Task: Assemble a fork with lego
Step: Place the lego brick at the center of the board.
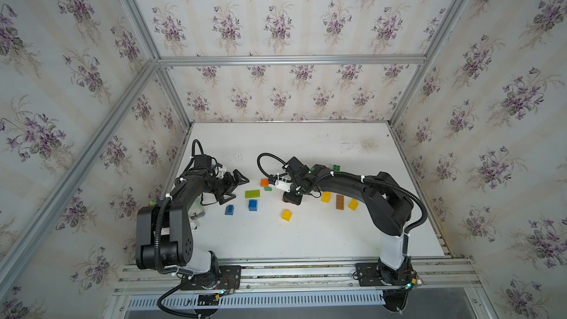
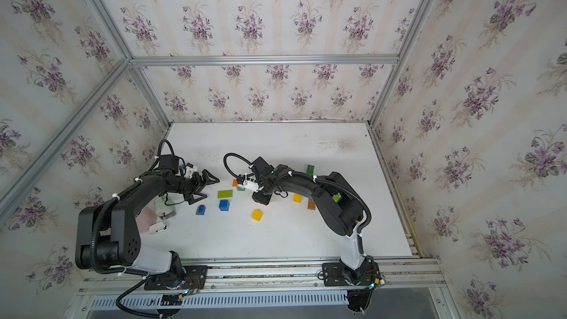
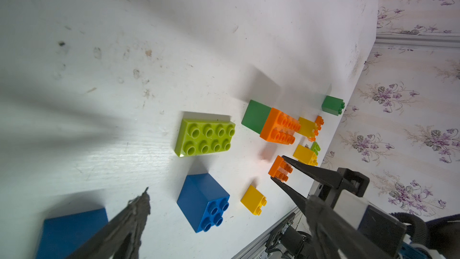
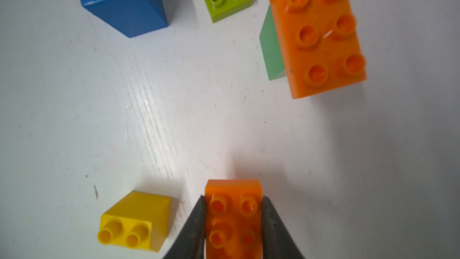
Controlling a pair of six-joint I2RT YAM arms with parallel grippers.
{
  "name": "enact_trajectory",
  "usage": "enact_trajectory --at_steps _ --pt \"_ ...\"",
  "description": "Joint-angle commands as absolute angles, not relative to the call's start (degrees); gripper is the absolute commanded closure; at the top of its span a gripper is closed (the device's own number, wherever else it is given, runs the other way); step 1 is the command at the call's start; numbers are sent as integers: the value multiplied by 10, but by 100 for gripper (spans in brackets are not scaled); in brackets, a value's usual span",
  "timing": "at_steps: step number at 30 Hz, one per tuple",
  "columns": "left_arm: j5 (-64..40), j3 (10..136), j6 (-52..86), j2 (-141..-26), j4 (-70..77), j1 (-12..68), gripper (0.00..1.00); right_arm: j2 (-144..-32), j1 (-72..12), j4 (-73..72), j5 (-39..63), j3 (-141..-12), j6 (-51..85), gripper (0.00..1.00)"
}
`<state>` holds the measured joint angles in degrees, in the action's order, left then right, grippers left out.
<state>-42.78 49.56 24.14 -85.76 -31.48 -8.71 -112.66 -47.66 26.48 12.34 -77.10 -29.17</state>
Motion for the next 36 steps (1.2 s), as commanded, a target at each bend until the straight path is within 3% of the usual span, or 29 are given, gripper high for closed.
enact_trajectory --at_steps 1,13,19,36 --pt "-424 502 249 -862 -312 -87 0 -1153 -469 288 156 -793 -360 66" --pt "-413 505 248 -874 -308 -87 0 -1198 -472 376 115 -856 -322 51" --pt "-414 511 245 -878 -307 -86 0 -1220 -488 415 68 -883 -279 51" --pt "-413 510 239 -882 -303 -88 0 -1229 -503 421 63 -920 -237 48"
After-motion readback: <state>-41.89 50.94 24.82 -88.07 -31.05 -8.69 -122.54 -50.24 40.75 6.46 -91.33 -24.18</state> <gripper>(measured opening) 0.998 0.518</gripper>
